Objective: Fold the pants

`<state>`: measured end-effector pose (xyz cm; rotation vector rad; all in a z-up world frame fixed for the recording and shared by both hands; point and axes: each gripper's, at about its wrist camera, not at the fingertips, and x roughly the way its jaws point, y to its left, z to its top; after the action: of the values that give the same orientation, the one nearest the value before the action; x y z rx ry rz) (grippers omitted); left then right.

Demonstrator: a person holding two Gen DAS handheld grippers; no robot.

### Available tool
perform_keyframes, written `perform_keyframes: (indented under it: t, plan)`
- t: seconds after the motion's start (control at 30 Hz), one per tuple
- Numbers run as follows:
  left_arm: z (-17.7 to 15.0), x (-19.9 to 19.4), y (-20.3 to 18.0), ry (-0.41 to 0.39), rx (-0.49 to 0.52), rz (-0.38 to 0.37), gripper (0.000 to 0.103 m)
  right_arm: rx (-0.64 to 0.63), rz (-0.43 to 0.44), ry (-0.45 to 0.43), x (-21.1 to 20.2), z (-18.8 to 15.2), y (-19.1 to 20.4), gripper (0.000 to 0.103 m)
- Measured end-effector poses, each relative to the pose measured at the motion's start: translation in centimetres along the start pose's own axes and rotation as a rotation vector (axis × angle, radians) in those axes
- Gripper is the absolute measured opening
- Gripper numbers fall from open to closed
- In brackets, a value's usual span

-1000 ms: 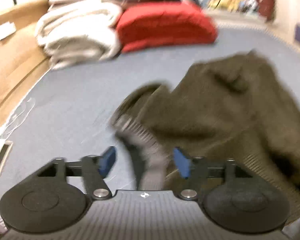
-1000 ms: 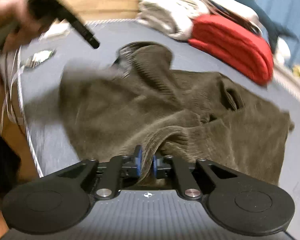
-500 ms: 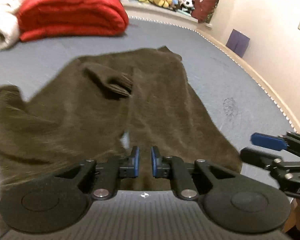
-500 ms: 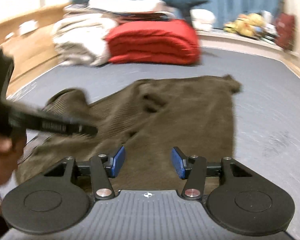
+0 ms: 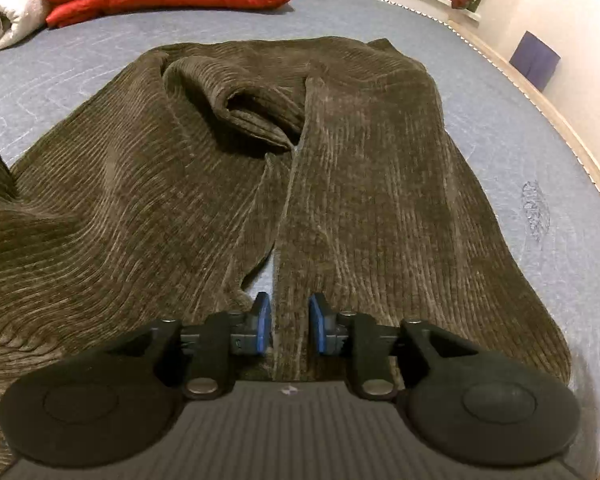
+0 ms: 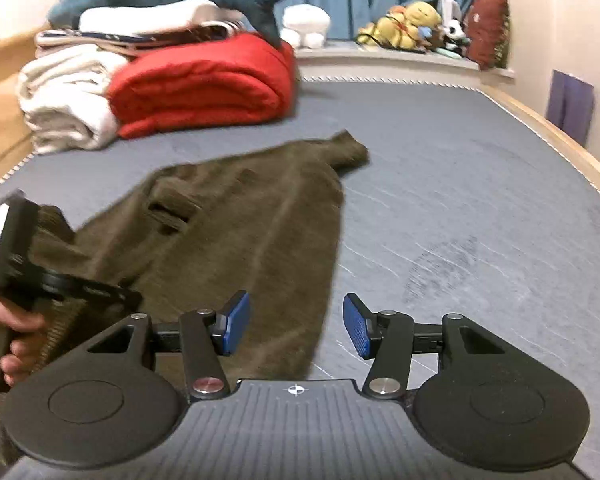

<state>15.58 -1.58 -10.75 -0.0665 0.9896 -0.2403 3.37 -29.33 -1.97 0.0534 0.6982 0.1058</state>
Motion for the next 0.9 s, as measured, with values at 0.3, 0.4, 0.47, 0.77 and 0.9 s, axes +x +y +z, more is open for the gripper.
perform_keyframes:
  t: [0.3,0.4,0.47,0.77,0.9]
  plan:
    - [-0.2,0.9,-1.0,0.012,0.016,0.003,0.039,0.014,-0.036,0.022,0.3,-0.6,-1.2,0.054]
    - [0.0,0.9,-1.2,-0.003,0.014,0.022,0.014,0.01,-0.051,0.032,0.4,-0.8,-1.5,0.054]
    - [0.1,0.7,-1.4,-0.021,0.007,0.025,0.013,0.006,-0.067,0.039,0.5,-0.8,-1.7,0.054]
    - [0.3,-2.6,-4.2,-0.152,0.016,-0.124,0.01,0.009,-0.117,0.063,0.8,-1.2,-2.6,0.054]
    - [-0.4,-4.6,-6.6,-0.186,0.048,-0.301,0.008,0.007,-0.122,0.066,0.8,-1.4,-2.9,0.054]
